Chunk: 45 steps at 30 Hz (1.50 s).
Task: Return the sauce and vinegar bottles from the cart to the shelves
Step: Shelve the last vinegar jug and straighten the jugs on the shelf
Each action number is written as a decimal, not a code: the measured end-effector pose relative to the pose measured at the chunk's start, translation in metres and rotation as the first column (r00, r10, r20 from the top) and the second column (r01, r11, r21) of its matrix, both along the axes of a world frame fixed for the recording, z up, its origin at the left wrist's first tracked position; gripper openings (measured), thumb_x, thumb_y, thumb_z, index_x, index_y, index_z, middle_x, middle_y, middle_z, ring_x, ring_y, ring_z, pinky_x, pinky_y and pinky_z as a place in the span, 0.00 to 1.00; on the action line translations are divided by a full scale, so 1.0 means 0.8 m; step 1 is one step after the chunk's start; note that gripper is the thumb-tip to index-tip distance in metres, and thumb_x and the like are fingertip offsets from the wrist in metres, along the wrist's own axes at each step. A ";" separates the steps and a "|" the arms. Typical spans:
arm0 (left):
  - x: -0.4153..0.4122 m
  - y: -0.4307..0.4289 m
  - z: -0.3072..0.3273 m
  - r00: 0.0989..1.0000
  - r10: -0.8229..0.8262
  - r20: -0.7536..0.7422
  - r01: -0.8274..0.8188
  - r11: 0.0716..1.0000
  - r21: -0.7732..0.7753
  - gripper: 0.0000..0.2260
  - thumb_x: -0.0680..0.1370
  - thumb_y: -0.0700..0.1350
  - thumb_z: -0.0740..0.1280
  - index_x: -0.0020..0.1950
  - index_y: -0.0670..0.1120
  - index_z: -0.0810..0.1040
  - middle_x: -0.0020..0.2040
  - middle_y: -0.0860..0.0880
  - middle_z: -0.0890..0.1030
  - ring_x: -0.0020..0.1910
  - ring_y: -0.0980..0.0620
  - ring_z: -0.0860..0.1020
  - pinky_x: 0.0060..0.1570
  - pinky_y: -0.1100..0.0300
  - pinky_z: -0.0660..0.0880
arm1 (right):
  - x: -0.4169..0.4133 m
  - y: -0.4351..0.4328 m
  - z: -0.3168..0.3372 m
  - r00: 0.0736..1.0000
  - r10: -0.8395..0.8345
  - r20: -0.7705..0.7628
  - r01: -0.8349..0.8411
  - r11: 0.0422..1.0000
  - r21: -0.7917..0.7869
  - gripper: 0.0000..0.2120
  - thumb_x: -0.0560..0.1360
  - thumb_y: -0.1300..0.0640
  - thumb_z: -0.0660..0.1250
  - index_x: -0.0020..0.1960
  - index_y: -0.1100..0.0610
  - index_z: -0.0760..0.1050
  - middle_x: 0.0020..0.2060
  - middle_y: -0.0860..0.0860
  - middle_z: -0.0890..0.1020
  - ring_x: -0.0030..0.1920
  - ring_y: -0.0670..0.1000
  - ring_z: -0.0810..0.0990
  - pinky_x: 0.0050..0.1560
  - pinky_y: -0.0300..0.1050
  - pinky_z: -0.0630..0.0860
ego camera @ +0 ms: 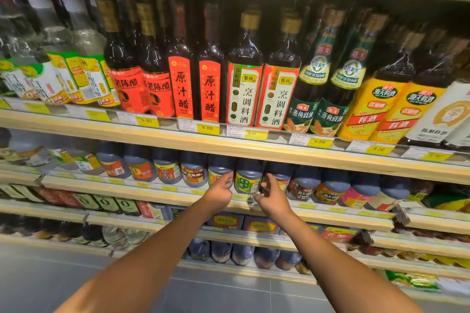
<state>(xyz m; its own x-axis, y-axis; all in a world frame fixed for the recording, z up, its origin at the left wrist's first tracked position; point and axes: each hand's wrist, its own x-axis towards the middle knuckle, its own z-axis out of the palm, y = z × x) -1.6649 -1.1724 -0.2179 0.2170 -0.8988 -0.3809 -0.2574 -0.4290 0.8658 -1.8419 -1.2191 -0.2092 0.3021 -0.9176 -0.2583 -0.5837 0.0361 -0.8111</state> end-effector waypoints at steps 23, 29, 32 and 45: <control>0.047 0.048 -0.002 0.865 -0.270 0.423 0.292 0.956 0.014 0.22 0.80 0.40 0.59 0.72 0.57 0.69 0.69 0.47 0.75 0.53 0.46 0.78 0.51 0.53 0.77 | 0.032 0.044 0.017 0.967 -0.126 -0.219 -0.001 0.865 -0.502 0.31 0.80 0.51 0.66 0.78 0.60 0.59 0.74 0.54 0.65 0.73 0.55 0.67 0.67 0.50 0.69; 0.065 0.059 -0.046 0.668 -0.261 0.697 0.348 0.937 0.017 0.27 0.78 0.43 0.61 0.77 0.55 0.64 0.75 0.51 0.68 0.71 0.45 0.69 0.64 0.50 0.73 | 0.043 0.015 0.024 0.943 -0.201 -0.265 -0.008 0.782 -0.623 0.12 0.82 0.50 0.63 0.52 0.59 0.68 0.47 0.53 0.68 0.48 0.63 0.75 0.43 0.51 0.66; 0.074 0.062 -0.066 0.599 -0.204 0.774 0.345 0.938 -0.019 0.28 0.77 0.42 0.60 0.78 0.53 0.64 0.77 0.53 0.66 0.73 0.47 0.67 0.65 0.51 0.73 | 0.052 -0.002 0.030 0.925 -0.336 -0.178 0.129 0.718 -0.684 0.15 0.80 0.50 0.65 0.43 0.61 0.69 0.42 0.60 0.72 0.47 0.66 0.75 0.45 0.55 0.68; 0.089 0.057 -0.138 0.358 -0.046 0.933 0.361 0.928 -0.093 0.32 0.68 0.43 0.64 0.73 0.42 0.72 0.67 0.45 0.78 0.66 0.43 0.76 0.52 0.48 0.79 | 0.086 -0.072 0.026 0.962 -0.135 -0.236 0.002 0.871 -0.490 0.26 0.81 0.38 0.55 0.45 0.57 0.79 0.32 0.54 0.85 0.35 0.53 0.85 0.36 0.37 0.77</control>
<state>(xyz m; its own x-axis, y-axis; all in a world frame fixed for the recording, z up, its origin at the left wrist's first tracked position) -1.5937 -1.1267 -0.3282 0.0811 -0.9849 0.1528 -0.9926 -0.0659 0.1020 -1.7729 -1.2770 -0.1884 0.2185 -0.9623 0.1622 -0.7819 -0.2721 -0.5608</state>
